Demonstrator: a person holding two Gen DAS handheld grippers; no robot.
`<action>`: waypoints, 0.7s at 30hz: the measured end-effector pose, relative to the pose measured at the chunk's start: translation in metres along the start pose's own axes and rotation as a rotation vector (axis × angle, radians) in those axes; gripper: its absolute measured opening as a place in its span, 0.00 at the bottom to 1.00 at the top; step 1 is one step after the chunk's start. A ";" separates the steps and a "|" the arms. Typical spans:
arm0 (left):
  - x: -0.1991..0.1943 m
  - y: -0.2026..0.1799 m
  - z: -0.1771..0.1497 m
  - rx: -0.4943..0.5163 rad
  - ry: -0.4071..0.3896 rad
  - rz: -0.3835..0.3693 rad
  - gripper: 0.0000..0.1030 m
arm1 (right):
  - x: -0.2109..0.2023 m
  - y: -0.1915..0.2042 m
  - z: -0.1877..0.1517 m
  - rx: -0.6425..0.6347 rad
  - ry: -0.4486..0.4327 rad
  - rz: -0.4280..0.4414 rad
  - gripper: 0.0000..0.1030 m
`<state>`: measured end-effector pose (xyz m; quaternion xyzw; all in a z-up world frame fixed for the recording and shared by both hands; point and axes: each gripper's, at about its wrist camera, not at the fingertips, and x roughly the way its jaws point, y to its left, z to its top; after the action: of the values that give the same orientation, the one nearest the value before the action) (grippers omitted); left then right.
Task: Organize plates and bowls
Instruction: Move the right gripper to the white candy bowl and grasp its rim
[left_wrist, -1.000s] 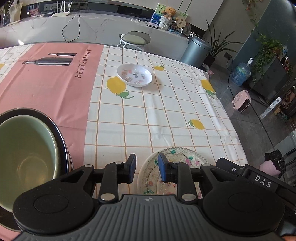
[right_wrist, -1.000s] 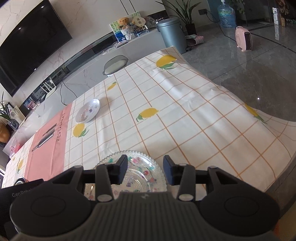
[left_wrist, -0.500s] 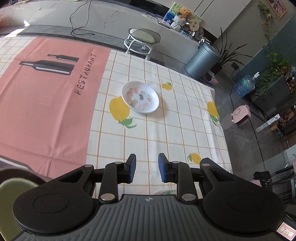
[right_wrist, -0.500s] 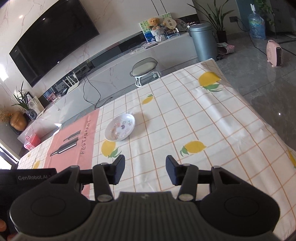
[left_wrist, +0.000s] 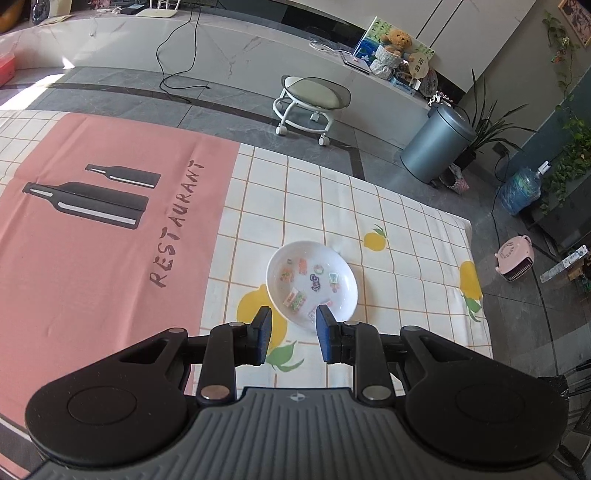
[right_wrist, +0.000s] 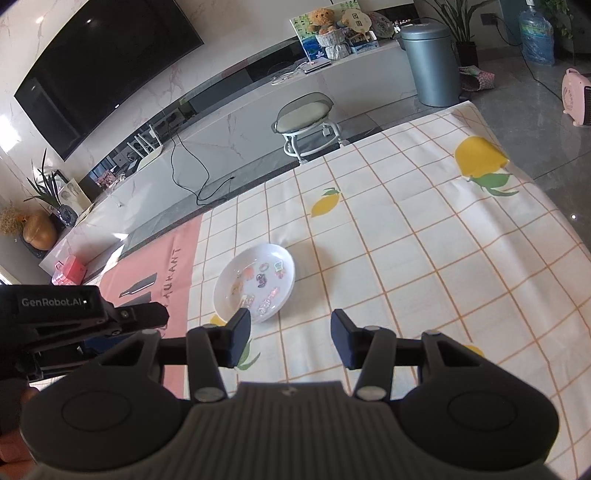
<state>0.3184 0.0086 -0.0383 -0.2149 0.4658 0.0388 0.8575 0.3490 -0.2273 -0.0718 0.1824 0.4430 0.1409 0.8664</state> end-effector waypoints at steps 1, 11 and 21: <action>0.006 0.000 0.002 -0.006 0.001 0.008 0.28 | 0.007 0.000 0.003 0.005 0.008 0.000 0.47; 0.054 0.016 0.010 -0.093 0.009 0.022 0.28 | 0.061 -0.005 0.014 0.029 0.070 -0.003 0.43; 0.073 0.022 0.006 -0.091 0.043 0.051 0.28 | 0.084 -0.003 0.013 0.060 0.076 0.003 0.30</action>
<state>0.3583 0.0212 -0.1027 -0.2427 0.4873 0.0774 0.8352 0.4075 -0.1986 -0.1266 0.2036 0.4794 0.1357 0.8428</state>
